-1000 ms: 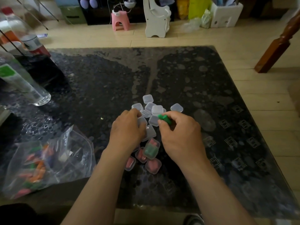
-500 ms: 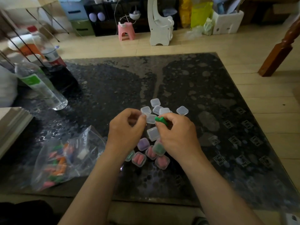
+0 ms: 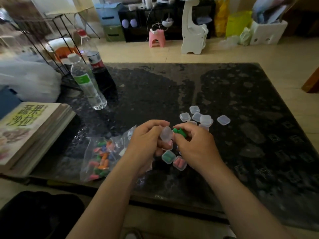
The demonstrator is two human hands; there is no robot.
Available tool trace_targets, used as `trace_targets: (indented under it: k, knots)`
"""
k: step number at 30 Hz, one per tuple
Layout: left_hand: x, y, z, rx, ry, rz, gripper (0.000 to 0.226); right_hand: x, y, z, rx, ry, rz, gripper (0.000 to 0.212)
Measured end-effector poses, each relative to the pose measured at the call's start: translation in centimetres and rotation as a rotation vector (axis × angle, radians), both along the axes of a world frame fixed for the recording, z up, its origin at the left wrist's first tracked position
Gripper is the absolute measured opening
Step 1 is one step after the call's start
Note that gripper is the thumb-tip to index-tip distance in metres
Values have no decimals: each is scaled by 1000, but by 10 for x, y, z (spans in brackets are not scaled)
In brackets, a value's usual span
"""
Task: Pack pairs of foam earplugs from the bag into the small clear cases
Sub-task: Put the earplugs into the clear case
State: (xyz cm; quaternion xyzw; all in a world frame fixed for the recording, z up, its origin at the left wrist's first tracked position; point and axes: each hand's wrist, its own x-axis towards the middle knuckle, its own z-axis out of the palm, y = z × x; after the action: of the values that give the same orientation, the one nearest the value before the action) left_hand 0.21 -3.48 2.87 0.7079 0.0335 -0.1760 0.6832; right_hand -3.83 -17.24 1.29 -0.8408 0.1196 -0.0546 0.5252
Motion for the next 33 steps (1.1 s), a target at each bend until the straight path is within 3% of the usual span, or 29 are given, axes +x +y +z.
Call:
trace_targets:
  k: [8,16,22,26,33]
  knots:
    - [11,4,-8,42,-40,-48,13,14,14,0,163,103,-58,12]
    - [15,8,-8,-42,20,-69,17,22,16,-5,268,101,-65,21]
    - [11,11,-10,51,-148,-97,22,22,16,6,577,143,-72,22]
    - [7,17,-8,173,-309,-80,22,17,15,9,582,86,11,15]
    - [4,25,-6,151,-332,-85,25,8,16,13,537,-11,142,22]
